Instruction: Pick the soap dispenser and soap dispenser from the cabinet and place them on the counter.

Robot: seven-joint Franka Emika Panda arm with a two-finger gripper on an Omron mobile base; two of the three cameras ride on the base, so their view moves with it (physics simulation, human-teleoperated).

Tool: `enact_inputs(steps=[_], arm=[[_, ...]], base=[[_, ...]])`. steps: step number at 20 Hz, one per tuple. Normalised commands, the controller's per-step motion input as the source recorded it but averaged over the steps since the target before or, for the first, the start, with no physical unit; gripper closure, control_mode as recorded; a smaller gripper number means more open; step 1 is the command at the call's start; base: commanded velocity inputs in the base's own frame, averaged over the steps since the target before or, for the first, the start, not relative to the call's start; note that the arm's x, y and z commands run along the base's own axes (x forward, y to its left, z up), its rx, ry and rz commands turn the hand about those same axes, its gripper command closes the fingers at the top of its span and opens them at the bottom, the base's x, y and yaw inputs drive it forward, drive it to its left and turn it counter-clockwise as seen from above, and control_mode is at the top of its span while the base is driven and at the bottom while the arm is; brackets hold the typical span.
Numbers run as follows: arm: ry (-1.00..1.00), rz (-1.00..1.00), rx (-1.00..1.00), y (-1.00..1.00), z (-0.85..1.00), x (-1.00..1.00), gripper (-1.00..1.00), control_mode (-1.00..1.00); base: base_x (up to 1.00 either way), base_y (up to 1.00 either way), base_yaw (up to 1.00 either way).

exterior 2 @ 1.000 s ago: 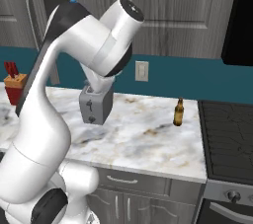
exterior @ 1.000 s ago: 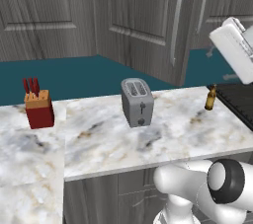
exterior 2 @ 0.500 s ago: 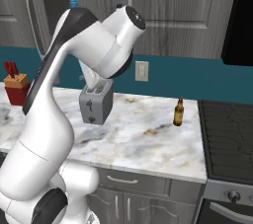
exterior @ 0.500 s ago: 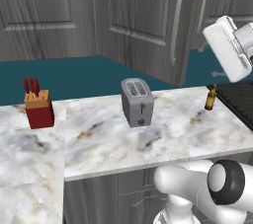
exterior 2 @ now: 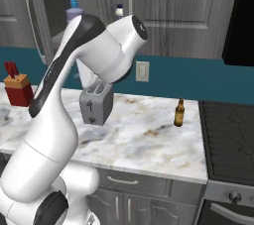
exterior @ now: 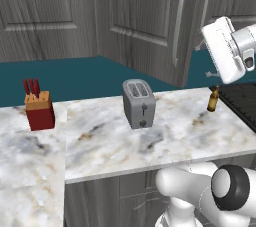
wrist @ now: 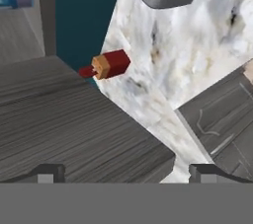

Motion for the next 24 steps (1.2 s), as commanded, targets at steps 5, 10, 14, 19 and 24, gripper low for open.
enact_inputs(steps=[5,10,14,19,24], arm=[[0.02,0.10,0.12,0.19,0.11,-0.10,-1.00,-1.00],[0.03,0.10,0.09,0.18,0.14,-0.03,-1.00,-1.00],[0.03,0.09,0.04,0.20,0.08,0.00,-1.00,-1.00],[-0.01,0.09,0.00,0.24,0.00,-0.10,-1.00,-1.00],[-0.04,0.06,0.00,0.27,0.00,-0.19,-1.00,-1.00]], base=[[0.00,0.00,0.00],[0.00,0.00,0.00],[0.00,0.00,0.00],[0.00,0.00,0.00],[0.00,0.00,0.00]])
